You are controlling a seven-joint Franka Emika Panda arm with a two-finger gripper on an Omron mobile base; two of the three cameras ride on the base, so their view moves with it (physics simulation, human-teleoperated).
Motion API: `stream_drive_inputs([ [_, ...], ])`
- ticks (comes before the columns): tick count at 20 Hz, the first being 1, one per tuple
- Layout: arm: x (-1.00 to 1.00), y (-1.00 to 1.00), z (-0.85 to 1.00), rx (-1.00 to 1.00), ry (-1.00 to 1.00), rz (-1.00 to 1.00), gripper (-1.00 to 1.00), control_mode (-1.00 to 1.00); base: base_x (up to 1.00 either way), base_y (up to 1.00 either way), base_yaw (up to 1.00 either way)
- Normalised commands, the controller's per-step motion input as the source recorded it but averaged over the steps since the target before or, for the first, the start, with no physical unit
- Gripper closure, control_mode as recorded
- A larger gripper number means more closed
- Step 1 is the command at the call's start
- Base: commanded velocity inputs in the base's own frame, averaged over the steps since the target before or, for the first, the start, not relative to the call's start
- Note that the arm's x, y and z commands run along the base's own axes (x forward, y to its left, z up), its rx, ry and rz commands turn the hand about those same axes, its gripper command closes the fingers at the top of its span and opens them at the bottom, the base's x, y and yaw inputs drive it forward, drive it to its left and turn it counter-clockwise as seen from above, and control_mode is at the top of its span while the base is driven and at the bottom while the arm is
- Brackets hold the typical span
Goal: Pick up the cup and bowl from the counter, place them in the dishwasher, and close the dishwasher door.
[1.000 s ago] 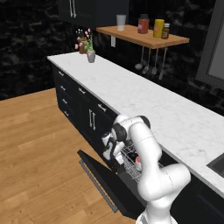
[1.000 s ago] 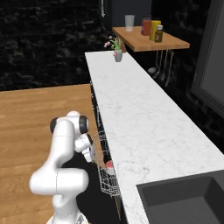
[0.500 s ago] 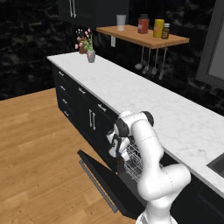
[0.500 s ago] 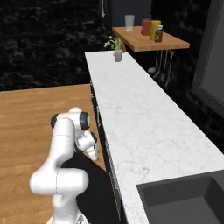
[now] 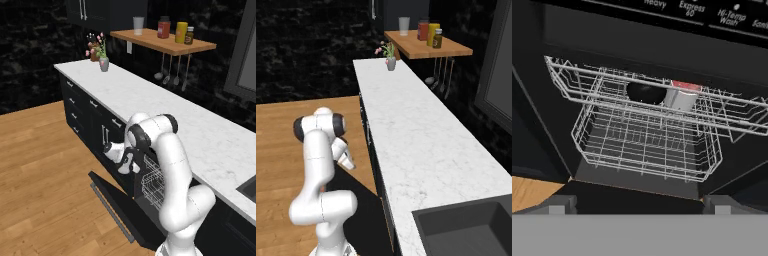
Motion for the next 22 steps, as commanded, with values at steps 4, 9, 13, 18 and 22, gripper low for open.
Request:
stream_drive_inputs([
  [4, -1.0, 0.99, 0.59, 0.0, -0.28, 0.0, -1.0, -1.0, 0.0, 0.0, 0.0],
  [9, -1.0, 1.0, 0.32, 0.0, -0.23, -0.02, -1.0, -1.0, 0.0, 0.0, 0.0],
  [13, -1.0, 1.0, 0.22, 0.03, -0.22, -0.08, -1.0, -1.0, 0.0, 0.0, 0.0],
  [18, -1.0, 1.0, 0.13, 0.07, -0.2, -0.1, -1.0, -1.0, 0.0, 0.0, 0.0],
  [22, -1.0, 1.0, -0.07, 0.05, -0.27, -0.13, -1.0, -1.0, 0.0, 0.0, 0.0],
])
